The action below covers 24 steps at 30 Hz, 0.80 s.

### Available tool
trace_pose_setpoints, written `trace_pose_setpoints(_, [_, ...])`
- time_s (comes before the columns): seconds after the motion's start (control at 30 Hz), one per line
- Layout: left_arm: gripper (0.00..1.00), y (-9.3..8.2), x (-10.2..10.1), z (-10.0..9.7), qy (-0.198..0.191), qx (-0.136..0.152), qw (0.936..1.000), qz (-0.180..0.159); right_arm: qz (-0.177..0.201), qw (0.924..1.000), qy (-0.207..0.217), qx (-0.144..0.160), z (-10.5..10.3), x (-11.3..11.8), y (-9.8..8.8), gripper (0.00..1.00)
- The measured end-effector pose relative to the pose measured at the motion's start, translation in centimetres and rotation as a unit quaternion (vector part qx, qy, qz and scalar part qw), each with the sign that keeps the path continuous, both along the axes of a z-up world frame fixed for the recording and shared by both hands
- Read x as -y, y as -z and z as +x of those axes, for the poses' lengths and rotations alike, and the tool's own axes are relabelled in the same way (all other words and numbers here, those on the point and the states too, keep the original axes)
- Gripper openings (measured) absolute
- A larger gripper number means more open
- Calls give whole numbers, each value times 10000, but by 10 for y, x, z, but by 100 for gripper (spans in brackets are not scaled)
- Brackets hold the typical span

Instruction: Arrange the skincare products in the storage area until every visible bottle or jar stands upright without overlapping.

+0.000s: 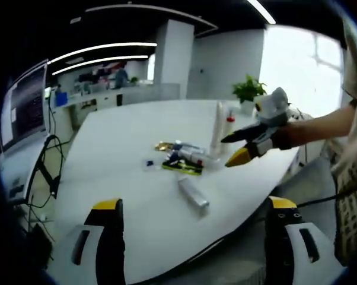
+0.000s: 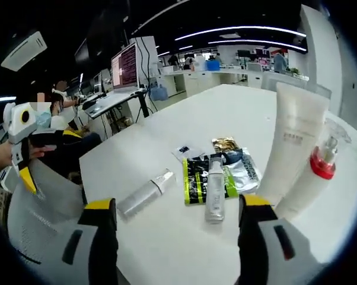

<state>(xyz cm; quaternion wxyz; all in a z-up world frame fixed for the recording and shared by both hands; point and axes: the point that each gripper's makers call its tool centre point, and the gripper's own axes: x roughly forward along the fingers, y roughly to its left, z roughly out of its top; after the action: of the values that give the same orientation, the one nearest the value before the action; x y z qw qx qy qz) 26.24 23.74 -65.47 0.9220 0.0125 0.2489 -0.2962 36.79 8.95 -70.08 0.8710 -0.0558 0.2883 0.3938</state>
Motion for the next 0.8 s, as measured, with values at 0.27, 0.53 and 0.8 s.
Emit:
trace_pose_setpoints(0.27, [97,1,0,0,3,-23,10000,-2,-134,9999,93,35,11,-9,12,75])
trace_pose_setpoints(0.53, [97,2,1,0,23,-63,10000,7,-386,9988,260,144,28,-14,26,66])
trace_pose_setpoints(0.8, [97,1,2,0,11,-112,9999,-76,-675,9960,451,386,47,-9,38,49])
